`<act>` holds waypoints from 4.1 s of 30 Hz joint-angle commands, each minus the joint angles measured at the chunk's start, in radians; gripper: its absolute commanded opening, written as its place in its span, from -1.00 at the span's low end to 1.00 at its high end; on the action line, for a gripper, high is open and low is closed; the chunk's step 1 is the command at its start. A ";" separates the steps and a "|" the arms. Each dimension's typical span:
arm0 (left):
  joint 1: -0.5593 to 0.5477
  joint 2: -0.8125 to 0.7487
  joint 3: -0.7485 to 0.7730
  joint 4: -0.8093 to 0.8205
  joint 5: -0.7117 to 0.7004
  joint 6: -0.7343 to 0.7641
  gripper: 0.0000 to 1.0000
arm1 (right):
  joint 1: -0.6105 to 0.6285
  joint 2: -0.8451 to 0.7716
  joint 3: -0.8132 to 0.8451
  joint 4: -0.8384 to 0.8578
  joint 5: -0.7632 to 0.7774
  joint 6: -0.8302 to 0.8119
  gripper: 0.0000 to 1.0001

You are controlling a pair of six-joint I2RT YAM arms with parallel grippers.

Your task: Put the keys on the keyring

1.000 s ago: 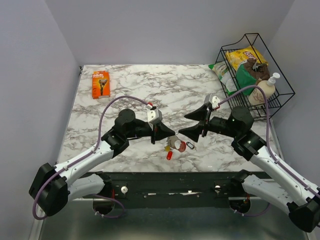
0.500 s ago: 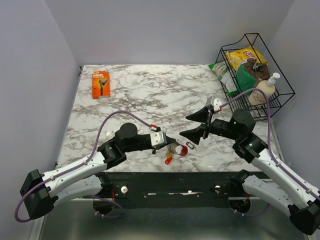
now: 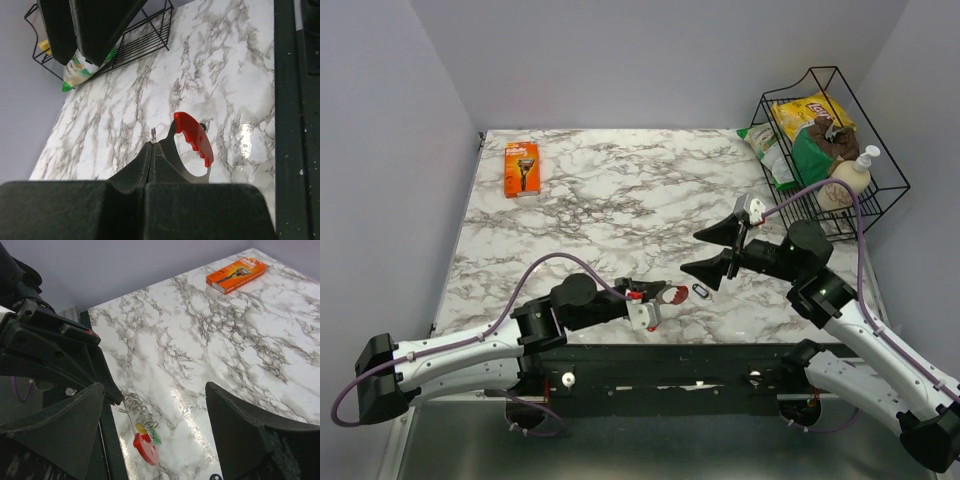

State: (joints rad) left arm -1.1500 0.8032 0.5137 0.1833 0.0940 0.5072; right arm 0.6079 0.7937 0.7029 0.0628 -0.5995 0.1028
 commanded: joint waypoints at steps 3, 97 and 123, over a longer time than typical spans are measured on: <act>-0.048 -0.015 -0.014 0.053 -0.174 0.105 -1.00 | 0.004 0.009 -0.014 -0.012 -0.005 -0.017 0.80; 0.294 0.163 0.502 -0.452 0.411 -0.426 -0.47 | 0.023 0.266 0.185 -0.124 -0.388 -0.140 -0.99; 0.572 0.044 0.256 0.077 0.750 -0.826 0.31 | 0.023 0.173 0.147 0.287 -0.476 0.101 -0.99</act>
State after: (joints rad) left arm -0.5945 0.8772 0.7895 0.1417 0.7448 -0.2653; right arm 0.6235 0.9726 0.8249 0.2256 -0.9890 0.1349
